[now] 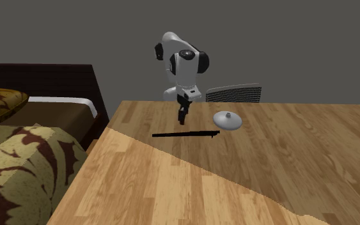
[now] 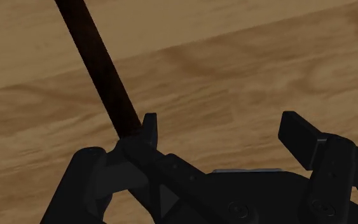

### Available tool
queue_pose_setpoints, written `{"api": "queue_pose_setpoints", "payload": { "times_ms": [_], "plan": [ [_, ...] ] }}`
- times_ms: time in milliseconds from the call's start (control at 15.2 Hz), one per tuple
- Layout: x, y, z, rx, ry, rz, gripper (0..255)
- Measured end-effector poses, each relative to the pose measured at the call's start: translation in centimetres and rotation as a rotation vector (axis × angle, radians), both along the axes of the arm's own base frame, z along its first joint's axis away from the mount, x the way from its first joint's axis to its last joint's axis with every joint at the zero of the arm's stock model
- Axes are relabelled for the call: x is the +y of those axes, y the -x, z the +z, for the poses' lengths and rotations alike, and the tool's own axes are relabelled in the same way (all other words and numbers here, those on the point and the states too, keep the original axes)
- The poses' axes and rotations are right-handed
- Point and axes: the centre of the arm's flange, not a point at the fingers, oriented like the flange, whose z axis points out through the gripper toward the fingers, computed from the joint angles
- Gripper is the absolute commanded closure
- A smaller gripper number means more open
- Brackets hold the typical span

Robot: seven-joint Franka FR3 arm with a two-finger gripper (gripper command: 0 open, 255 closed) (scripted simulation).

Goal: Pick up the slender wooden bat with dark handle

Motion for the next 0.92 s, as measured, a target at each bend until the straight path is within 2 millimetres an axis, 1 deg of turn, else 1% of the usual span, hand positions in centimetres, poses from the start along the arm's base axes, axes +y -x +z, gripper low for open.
{"api": "queue_pose_setpoints", "payload": {
  "times_ms": [198,330,396,528,858,924],
  "plan": [
    [-1.4,-3.9,-0.3,-0.011,-0.003,0.167,0],
    [-1.7,-5.8,-0.1,-0.016,-0.005,0.267,0],
    [-1.6,-6.3,-0.2,-0.017,-0.005,0.289,0],
    [-1.9,-6.7,-1.0,-0.019,-0.005,0.307,0],
    [-1.9,-6.8,-3.5,-0.019,-0.005,0.313,0],
    [-1.9,-6.8,-3.7,-0.019,-0.005,0.313,255]
  ]
}}
